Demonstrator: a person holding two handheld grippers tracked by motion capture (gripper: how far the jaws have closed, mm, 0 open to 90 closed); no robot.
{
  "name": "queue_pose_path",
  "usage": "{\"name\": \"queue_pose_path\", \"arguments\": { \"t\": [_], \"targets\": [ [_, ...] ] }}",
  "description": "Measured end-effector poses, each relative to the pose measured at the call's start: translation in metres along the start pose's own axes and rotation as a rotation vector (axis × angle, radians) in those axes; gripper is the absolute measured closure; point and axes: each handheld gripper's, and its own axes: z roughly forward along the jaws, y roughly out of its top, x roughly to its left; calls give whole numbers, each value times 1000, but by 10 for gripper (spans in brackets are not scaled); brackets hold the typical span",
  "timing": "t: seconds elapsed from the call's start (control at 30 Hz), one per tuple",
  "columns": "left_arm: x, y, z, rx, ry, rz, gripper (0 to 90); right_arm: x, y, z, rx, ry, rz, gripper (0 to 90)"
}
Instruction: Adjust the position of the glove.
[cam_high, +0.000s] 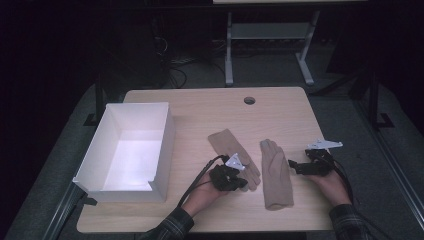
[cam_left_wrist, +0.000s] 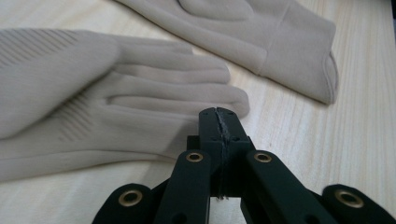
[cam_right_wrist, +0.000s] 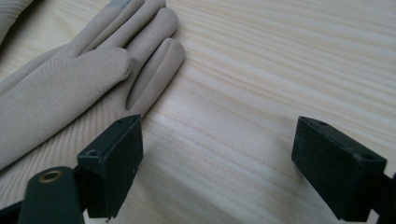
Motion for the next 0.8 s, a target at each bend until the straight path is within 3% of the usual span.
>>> {"name": "queue_pose_path", "arguments": {
  "t": [0.1, 0.17, 0.23, 0.27, 0.3, 0.33, 0.4, 0.47, 0.57, 0.63, 0.8],
  "targets": [
    [5, 2, -5, -16, 19, -13, 897, 0, 0, 0, 0, 0, 0, 161],
    [17, 5, -15, -32, 57, -22, 897, 0, 0, 0, 0, 0, 1, 161],
    [22, 6, -17, -42, 70, -29, 897, 0, 0, 0, 0, 0, 1, 161],
    [32, 7, -22, -50, 116, -47, 897, 0, 0, 0, 0, 0, 1, 161],
    [32, 7, -22, -50, 116, -47, 896, 0, 0, 0, 1, 0, 1, 161],
    [44, 8, -26, -57, 150, -62, 897, 0, 0, 0, 0, 0, 1, 161],
    [49, 9, -28, -52, 165, -68, 897, 0, 0, 0, 1, 0, 1, 161],
    [68, 11, -31, -59, 233, -107, 897, 0, 0, 0, 0, 0, 0, 161],
    [79, 13, -31, -61, 268, -132, 897, 0, 0, 0, 0, 0, 0, 161],
    [93, 15, -29, -55, 316, -137, 897, 0, 0, 0, 0, 0, 0, 161],
    [109, 18, -21, -44, 343, -170, 897, 0, 0, 0, 0, 1, 0, 161]
  ]
}}
